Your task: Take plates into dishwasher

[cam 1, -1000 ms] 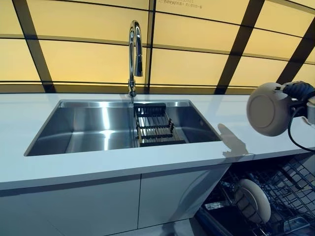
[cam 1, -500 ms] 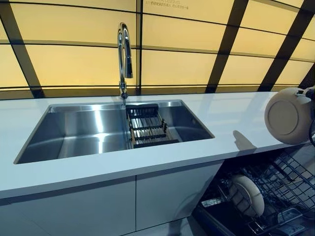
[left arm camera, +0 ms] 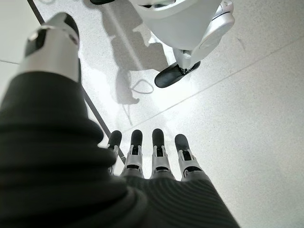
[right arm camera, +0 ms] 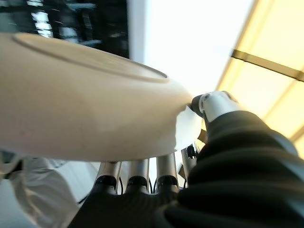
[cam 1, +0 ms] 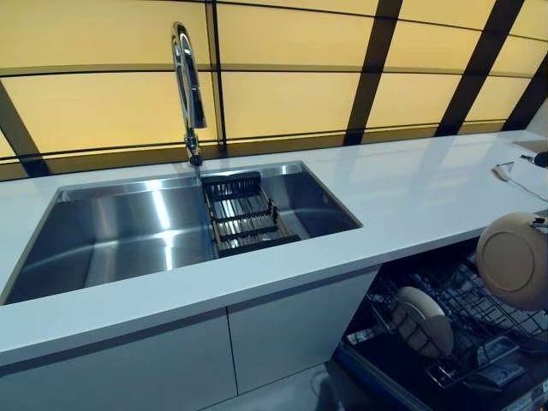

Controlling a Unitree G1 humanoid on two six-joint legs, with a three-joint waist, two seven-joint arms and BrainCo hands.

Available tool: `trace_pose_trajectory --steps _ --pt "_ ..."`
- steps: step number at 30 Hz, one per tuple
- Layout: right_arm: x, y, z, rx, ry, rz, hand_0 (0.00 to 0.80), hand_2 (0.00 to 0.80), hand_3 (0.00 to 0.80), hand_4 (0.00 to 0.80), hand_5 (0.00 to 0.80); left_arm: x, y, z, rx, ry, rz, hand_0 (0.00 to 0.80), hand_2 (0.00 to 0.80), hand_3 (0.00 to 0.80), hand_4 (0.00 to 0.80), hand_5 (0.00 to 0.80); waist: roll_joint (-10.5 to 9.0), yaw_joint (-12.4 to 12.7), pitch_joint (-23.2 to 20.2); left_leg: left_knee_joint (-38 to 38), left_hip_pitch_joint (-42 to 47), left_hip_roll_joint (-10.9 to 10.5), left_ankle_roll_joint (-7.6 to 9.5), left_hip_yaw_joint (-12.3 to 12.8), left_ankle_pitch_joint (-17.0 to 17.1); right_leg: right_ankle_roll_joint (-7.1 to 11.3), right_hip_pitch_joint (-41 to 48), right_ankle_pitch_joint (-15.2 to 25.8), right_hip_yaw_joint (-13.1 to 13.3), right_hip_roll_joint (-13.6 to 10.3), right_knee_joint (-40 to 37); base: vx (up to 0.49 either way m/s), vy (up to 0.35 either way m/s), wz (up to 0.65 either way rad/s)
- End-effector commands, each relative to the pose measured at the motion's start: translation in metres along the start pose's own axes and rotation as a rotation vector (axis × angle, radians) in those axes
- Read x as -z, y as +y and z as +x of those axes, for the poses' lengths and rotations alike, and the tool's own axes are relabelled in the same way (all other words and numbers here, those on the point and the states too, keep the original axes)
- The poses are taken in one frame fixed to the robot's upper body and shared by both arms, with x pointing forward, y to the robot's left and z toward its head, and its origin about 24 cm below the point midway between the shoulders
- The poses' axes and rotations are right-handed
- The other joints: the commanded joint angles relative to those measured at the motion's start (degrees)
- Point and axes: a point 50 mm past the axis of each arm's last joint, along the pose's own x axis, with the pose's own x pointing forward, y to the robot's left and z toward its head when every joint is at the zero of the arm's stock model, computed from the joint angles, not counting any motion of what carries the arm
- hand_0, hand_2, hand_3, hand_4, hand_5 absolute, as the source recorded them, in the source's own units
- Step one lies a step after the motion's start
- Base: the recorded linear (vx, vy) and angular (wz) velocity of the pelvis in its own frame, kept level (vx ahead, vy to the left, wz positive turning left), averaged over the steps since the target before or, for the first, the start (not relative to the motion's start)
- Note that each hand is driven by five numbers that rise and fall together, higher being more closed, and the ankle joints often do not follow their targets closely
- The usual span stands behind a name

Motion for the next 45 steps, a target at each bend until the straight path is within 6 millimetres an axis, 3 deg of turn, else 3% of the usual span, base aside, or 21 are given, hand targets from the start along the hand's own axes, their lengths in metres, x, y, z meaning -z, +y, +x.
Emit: trace_pose_trajectory --steps 1,11,29,38,45 --pt "-0.019 -0.009 -0.008 0.011 -0.106 -0.014 0.800 0.800 0.800 0.800 0.800 0.004 0.032 -0.004 -0.073 0.045 0.036 0.000 0.000 0.000 0.000 0.000 -2.74 -0.92 0.16 0.09 -0.27 1.10 1.65 -0.31 2.68 5.18 4.83 -2.75 1.43 -3.91 0.24 -0.003 -0.035 -0.03" --pt "0.008 0.020 0.006 -0.072 -0.053 -0.036 0.800 0.800 0.800 0.800 0.800 0.000 0.031 -0.004 -0.061 0.029 0.014 0.000 0.000 0.000 0.000 0.000 -1.85 -1.48 1.44 0.09 0.06 1.02 1.83 -0.05 2.29 5.21 4.32 -2.66 1.99 -4.18 0.24 0.003 -0.014 -0.03" --pt "0.015 0.068 0.017 -0.143 -0.071 -0.082 0.800 0.800 0.800 0.800 0.800 -0.011 0.022 -0.002 -0.049 0.021 0.006 0.000 0.000 0.000 0.000 0.000 0.46 -2.41 3.70 0.09 -0.64 0.96 1.65 -0.12 2.46 5.06 2.97 -2.56 2.70 -4.50 0.24 -0.012 -0.024 -0.02" --pt "0.000 0.076 0.017 -0.131 -0.131 -0.233 0.800 0.800 0.800 0.800 0.800 -0.022 0.018 -0.002 -0.045 -0.003 0.003 0.000 0.000 0.000 0.000 0.000 1.61 -2.74 5.21 0.09 -1.42 0.64 1.49 -0.33 2.80 4.99 2.27 -2.44 3.08 -4.81 0.24 -0.022 0.002 -0.01" --pt "-0.024 0.068 0.008 -0.045 -0.221 -0.564 0.800 0.800 0.800 0.800 0.800 -0.027 0.014 -0.001 -0.037 -0.011 -0.003 0.000 0.000 0.000 0.000 0.000 1.86 -2.70 5.71 0.09 -2.06 0.26 1.48 -0.75 3.07 4.97 2.19 -2.56 3.21 -4.72 0.24 -0.019 0.011 -0.05"
